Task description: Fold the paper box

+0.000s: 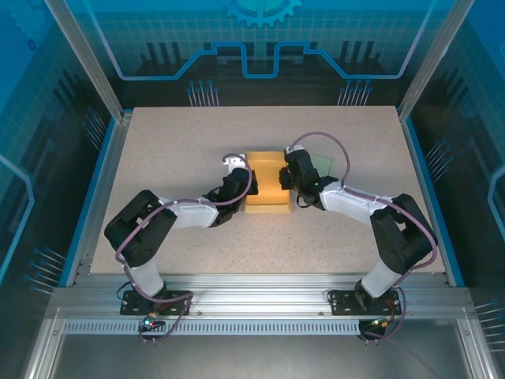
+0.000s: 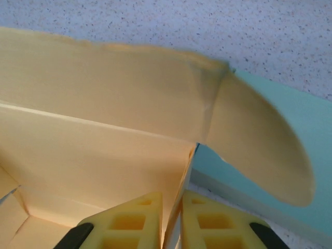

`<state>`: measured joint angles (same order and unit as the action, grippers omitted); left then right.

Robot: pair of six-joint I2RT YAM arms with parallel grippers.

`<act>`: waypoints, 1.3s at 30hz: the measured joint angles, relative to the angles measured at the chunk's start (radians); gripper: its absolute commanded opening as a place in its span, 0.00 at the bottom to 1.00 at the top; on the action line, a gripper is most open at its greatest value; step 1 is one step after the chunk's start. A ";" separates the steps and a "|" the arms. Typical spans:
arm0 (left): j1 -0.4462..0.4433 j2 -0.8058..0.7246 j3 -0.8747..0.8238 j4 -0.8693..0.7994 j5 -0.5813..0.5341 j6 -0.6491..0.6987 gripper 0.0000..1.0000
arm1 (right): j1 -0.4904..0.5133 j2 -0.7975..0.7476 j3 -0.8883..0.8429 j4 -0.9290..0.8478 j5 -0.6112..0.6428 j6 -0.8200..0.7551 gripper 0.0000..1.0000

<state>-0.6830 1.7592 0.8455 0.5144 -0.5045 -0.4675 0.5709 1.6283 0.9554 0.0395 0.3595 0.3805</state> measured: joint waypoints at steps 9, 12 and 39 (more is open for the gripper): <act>-0.021 -0.012 -0.064 0.061 0.005 -0.075 0.12 | 0.027 -0.077 -0.124 0.072 0.024 0.016 0.15; -0.026 -0.035 -0.097 0.074 0.019 -0.077 0.13 | 0.039 -0.109 -0.163 0.102 0.023 0.014 0.15; -0.053 -0.153 -0.366 0.374 0.157 0.135 0.18 | 0.177 -0.253 -0.477 0.497 0.142 -0.142 0.16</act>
<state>-0.7361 1.6062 0.4793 0.8886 -0.3473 -0.3325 0.7479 1.3750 0.4786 0.5369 0.5011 0.2382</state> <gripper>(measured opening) 0.179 0.162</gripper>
